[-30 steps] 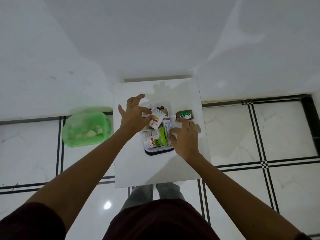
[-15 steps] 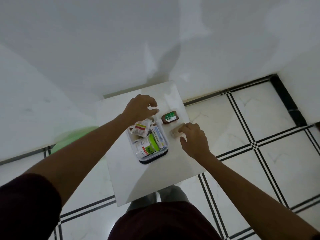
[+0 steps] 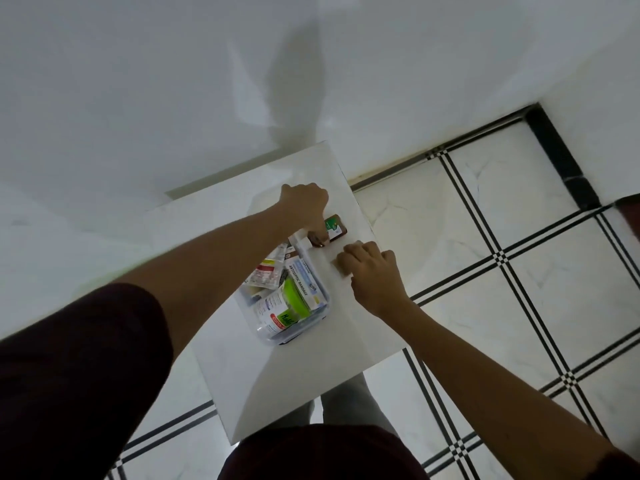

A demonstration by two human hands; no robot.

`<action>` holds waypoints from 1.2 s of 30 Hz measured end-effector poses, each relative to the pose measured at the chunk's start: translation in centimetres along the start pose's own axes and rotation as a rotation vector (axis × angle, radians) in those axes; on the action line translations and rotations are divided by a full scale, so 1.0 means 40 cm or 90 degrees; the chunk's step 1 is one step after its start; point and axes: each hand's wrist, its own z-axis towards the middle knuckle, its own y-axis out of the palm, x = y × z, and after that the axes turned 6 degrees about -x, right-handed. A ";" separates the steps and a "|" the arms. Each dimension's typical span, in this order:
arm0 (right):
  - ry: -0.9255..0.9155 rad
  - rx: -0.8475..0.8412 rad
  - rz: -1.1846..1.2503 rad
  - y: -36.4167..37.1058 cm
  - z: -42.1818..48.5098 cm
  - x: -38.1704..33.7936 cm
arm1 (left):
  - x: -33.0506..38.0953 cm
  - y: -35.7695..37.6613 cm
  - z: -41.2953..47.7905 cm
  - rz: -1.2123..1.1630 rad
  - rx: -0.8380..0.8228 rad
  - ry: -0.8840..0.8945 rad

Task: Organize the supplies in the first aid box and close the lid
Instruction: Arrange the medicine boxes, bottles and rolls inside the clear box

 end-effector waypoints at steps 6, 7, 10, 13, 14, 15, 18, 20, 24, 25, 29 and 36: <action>-0.011 0.005 -0.080 0.011 0.025 0.006 | 0.027 0.012 0.042 0.089 -0.017 0.032; -0.009 0.004 -0.089 0.014 0.028 0.006 | 0.029 0.016 0.045 0.087 -0.015 0.036; -0.002 0.002 -0.109 0.020 0.029 0.004 | 0.029 0.030 0.041 0.078 -0.001 0.040; 0.013 0.016 -0.115 0.017 0.026 0.004 | 0.015 0.033 0.034 0.037 0.058 0.038; 0.021 0.022 -0.108 0.013 0.024 0.005 | 0.012 0.027 0.031 0.009 0.081 0.032; 0.031 0.030 -0.097 0.008 0.022 0.006 | 0.011 0.014 0.025 -0.021 0.103 0.025; 0.046 0.071 -0.054 -0.016 0.015 0.006 | 0.008 -0.037 -0.012 -0.117 0.168 0.020; 0.045 0.104 -0.027 -0.041 0.007 -0.001 | -0.012 -0.071 -0.053 -0.185 0.216 0.016; 0.025 0.168 0.077 -0.103 -0.004 -0.036 | -0.074 -0.106 -0.185 -0.335 0.311 -0.020; 0.016 0.175 0.104 -0.120 -0.009 -0.050 | -0.088 -0.102 -0.225 -0.362 0.316 -0.044; 0.019 0.171 0.206 -0.178 -0.027 -0.113 | -0.128 -0.020 -0.360 -0.439 0.259 -0.160; 0.022 0.060 0.384 -0.199 0.003 -0.196 | -0.124 0.148 -0.439 -0.371 0.186 -0.271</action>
